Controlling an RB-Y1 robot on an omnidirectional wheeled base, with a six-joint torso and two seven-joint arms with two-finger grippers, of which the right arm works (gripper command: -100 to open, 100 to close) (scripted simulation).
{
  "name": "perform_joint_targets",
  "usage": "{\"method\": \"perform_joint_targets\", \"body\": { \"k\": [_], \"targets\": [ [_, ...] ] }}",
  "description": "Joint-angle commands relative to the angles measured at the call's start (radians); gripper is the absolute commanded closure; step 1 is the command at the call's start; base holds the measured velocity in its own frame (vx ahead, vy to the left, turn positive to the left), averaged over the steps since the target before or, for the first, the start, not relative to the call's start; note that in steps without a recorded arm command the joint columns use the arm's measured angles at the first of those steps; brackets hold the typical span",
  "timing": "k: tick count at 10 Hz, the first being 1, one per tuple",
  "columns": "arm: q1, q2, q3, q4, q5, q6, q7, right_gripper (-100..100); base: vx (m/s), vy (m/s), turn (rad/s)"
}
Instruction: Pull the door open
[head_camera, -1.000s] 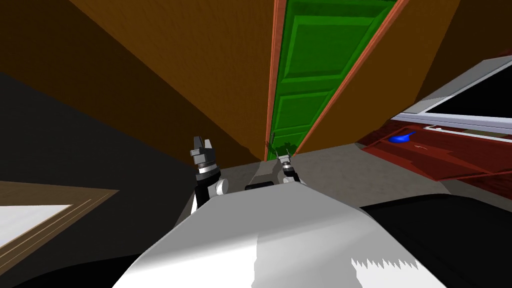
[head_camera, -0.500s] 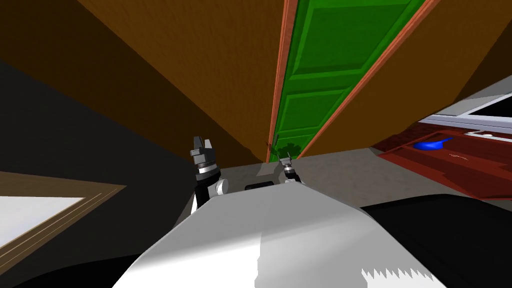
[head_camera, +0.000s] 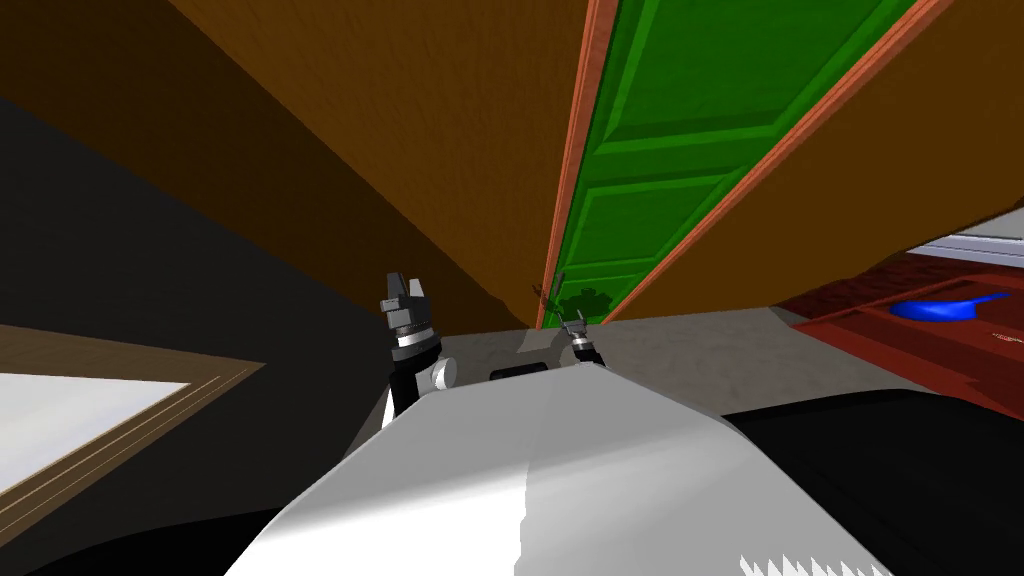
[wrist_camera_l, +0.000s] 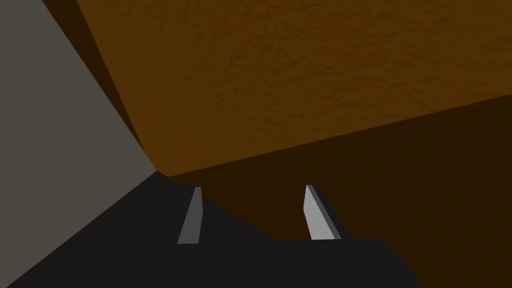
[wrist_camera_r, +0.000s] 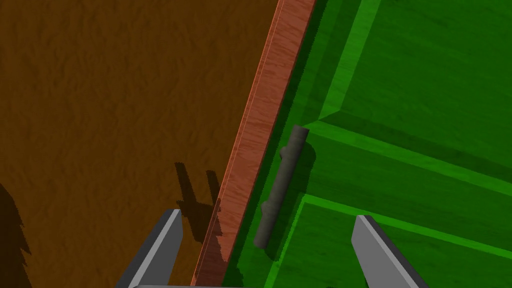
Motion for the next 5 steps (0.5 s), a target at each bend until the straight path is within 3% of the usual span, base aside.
{"method": "perform_joint_targets", "body": {
  "k": [1, 5],
  "targets": [
    [-0.004, -0.015, 0.012, 0.034, -0.025, -0.010, -0.044, -100, 0.100, -0.031, 0.100],
    [-0.018, -0.047, 0.041, 0.121, -0.081, -0.034, -0.142, -100, 0.089, -0.029, 0.099]
  ]
}}
